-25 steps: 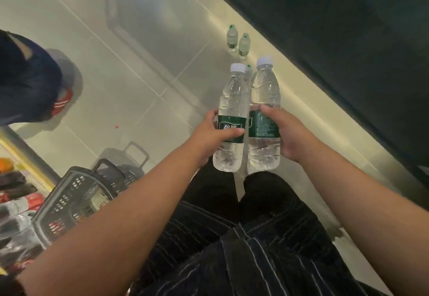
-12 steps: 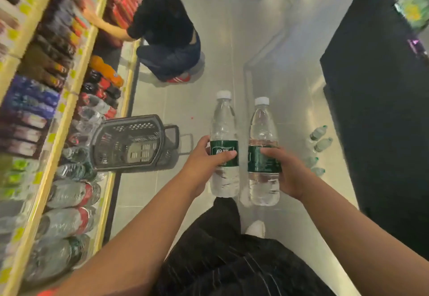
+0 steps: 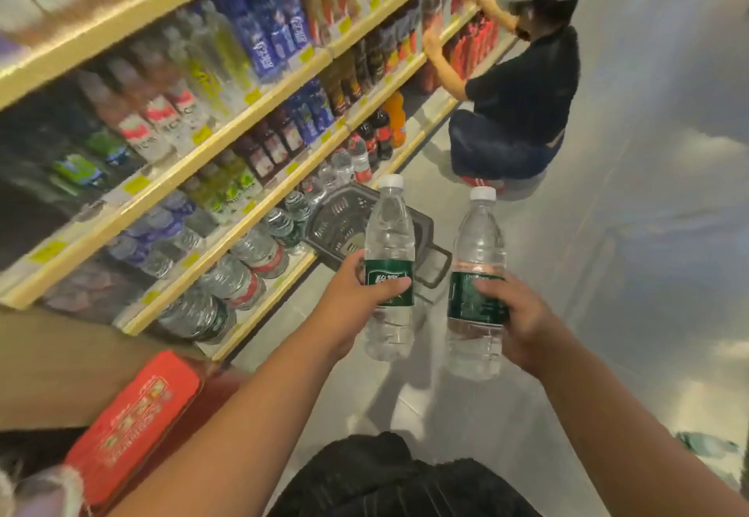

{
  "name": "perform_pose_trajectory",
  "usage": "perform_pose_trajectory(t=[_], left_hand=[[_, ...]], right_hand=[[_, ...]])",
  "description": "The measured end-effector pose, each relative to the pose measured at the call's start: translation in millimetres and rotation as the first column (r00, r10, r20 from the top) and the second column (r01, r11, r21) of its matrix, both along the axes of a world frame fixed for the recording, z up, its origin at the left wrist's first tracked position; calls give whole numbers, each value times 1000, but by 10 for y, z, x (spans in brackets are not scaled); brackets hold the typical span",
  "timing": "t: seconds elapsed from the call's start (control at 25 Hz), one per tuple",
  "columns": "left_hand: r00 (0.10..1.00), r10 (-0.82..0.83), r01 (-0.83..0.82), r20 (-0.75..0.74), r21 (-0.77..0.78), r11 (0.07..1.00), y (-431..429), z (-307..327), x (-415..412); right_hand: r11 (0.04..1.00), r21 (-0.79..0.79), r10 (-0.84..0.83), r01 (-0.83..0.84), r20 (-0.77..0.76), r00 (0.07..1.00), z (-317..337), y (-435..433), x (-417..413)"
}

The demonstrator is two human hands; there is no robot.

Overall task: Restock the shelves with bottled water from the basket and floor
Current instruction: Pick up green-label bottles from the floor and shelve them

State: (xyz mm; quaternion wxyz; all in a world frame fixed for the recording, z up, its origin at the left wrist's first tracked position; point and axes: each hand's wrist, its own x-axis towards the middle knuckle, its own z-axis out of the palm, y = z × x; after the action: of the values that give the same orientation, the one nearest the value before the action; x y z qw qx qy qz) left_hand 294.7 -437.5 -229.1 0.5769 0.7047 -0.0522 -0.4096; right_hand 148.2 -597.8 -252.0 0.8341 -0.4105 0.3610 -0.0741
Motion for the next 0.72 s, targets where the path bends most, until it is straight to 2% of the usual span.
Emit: perform_pose_trajectory(t=[0.2,0.4,0.72], left_hand=[[980,196,-192,43,-79,978,619,164,880],[926,372,-364,65,-115,924,1096,264,1485],[726,680,-660,107,-170,732,1356,383,2037]], right_hand=[[971,-14,237,-237,44,970,119,411,1193],[887,-13,460,-461,105,882,240,686,2194],[681,-80,730,-728,159,665,439,828,3654]])
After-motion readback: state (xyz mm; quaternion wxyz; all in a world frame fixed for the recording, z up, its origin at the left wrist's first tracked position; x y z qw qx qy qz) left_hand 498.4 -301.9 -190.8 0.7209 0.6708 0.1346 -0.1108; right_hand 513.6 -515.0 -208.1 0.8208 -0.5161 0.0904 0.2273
